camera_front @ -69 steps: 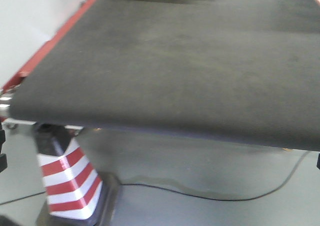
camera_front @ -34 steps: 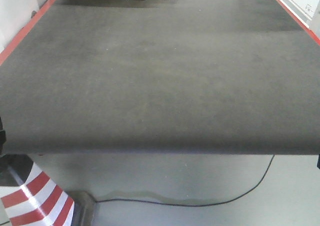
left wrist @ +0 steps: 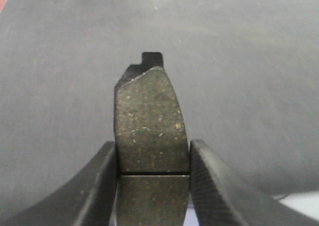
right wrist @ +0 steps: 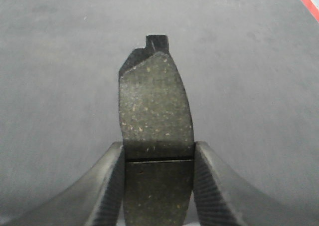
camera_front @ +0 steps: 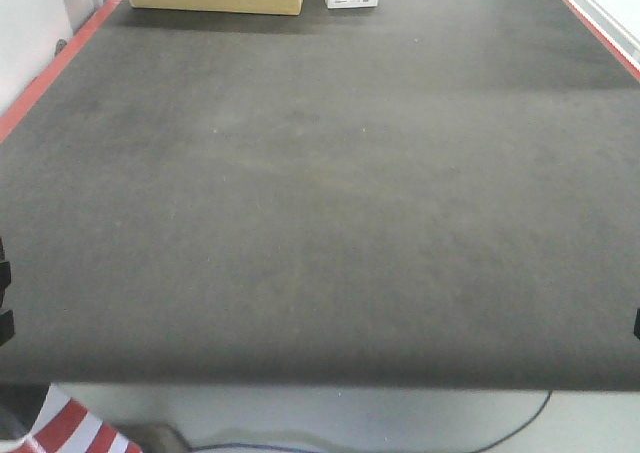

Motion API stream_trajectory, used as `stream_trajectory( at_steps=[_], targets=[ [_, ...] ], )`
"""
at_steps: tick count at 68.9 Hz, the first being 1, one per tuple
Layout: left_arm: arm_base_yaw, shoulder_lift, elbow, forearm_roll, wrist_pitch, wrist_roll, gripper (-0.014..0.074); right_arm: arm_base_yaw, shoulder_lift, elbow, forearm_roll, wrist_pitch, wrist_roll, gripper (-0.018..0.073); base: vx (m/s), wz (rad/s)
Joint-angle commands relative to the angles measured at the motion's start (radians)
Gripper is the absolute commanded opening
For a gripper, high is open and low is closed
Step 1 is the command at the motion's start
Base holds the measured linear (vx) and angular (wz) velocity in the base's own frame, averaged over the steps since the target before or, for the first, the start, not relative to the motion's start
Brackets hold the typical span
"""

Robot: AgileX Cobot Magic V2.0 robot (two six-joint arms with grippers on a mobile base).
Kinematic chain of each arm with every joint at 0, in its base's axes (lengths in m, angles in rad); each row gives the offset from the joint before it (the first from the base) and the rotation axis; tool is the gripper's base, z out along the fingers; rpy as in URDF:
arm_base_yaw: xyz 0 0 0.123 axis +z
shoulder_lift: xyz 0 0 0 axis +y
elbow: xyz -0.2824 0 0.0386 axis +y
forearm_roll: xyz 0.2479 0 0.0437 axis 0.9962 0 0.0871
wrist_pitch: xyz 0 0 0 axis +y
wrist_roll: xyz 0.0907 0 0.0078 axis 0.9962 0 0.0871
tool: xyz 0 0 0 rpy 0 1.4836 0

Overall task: Move and align brake pads A on conveyor
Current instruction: 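Position the base at the conveyor with both pads held above the belt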

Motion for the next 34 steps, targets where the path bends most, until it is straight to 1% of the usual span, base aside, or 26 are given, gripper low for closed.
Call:
stream_trajectory(
  at_steps=[1,19,34],
  targets=[
    [-0.004,-0.004,-0.029,-0.008,-0.091,-0.002,0.0083,-0.001,-0.005,-0.031,-0.008,-0.087,-0.006,0.0025,0.28,0.01],
    [-0.004,-0.004,-0.029,-0.008,-0.091,-0.002,0.0083,-0.001,-0.005,-0.031,-0.008,-0.087,-0.006,0.0025,0.26,-0.04],
    [-0.004,-0.004,-0.029,-0.008,-0.091,-0.002,0.0083,-0.001,-0.005,-0.031,-0.008,-0.087,-0.006,0.0025,0.19,-0.09]
  ],
)
